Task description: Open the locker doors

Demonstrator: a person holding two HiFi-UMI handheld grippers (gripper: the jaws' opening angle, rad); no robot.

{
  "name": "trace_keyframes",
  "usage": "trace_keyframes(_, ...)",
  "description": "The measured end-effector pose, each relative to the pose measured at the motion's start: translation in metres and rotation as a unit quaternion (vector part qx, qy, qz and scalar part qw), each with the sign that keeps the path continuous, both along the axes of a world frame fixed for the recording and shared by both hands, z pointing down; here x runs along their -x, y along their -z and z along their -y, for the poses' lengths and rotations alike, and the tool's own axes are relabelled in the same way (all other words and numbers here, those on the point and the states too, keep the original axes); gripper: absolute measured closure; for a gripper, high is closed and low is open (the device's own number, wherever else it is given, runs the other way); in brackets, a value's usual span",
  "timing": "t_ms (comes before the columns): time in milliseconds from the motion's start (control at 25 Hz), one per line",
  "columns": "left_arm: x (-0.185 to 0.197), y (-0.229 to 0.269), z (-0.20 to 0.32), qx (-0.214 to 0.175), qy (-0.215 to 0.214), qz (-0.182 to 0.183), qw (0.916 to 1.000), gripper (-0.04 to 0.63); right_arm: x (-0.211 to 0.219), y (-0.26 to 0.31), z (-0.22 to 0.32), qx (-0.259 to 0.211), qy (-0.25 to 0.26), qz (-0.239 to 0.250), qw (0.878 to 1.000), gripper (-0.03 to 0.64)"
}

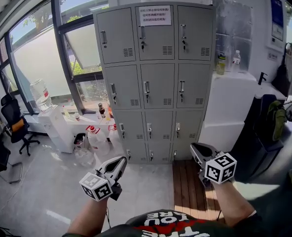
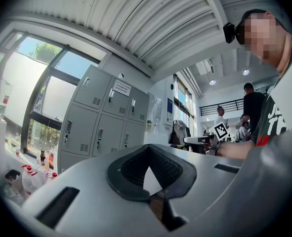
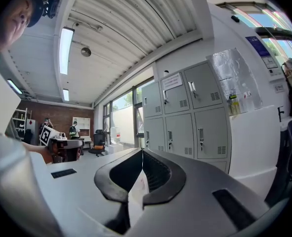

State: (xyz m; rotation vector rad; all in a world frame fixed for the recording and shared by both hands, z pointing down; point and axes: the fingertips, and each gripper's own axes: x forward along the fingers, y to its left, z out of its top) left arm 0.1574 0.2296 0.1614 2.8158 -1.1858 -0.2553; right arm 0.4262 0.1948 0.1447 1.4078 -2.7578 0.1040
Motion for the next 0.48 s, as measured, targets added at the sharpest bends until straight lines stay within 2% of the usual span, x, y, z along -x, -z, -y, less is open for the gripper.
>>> trace_keyframes(240, -0.011, -0.005, 0.023, 0.004, 0.006, 0.0, 1.0, 0.591, 0.0, 0.009, 0.034, -0.002, 0.021, 0.001, 1.0, 0.584)
trace_keyframes(480, 0.022, -0.021, 0.068, 0.002, 0.008, 0.002, 1.0, 0.591, 0.029, 0.0, 0.089, 0.001, 0.021, 0.0, 1.0, 0.584)
